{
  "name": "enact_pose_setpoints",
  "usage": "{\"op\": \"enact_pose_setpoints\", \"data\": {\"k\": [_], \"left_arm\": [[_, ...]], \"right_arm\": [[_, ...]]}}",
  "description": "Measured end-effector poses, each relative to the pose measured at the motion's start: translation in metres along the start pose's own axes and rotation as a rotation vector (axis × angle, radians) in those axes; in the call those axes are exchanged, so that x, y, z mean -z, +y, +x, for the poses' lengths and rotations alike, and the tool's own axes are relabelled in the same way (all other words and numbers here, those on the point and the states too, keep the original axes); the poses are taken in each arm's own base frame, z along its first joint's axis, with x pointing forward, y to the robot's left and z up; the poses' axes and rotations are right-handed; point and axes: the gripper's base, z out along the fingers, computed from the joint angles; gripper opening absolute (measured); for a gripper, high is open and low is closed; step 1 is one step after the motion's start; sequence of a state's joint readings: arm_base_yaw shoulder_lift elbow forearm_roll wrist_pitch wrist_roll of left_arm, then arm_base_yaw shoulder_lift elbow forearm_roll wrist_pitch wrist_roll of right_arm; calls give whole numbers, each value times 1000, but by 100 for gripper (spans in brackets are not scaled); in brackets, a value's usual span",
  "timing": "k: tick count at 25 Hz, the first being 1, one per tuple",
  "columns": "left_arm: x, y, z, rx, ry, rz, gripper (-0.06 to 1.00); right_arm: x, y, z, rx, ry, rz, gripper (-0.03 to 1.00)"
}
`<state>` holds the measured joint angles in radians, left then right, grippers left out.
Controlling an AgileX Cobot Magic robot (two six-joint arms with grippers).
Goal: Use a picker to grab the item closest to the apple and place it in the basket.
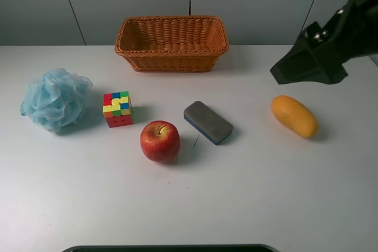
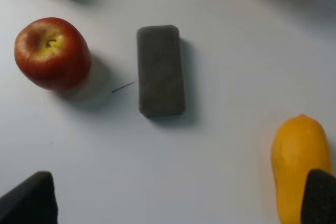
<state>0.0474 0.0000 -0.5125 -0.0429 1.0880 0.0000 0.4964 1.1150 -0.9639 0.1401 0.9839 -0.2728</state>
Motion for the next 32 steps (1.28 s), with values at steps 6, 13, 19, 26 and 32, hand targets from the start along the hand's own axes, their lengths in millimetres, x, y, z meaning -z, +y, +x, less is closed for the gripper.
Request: {"op": "enact_pose_setpoints", "data": {"k": [6,13,19,26,32], "left_arm": [[0,0,0,0,0,0,73],[0,0,0,0,0,0,73],[0,0,0,0,0,0,73],[0,0,0,0,0,0,73],[0,0,0,0,0,0,73]], "right_arm": [[-49,8,-37,51,119,-57,70],[-106,13,-66,89,230,-78,70],[-157,12,-69,74,340,-92,70],[-202,10,-64,66,421,-101,70],[-226,8,-60,63,431,-95,70]]}}
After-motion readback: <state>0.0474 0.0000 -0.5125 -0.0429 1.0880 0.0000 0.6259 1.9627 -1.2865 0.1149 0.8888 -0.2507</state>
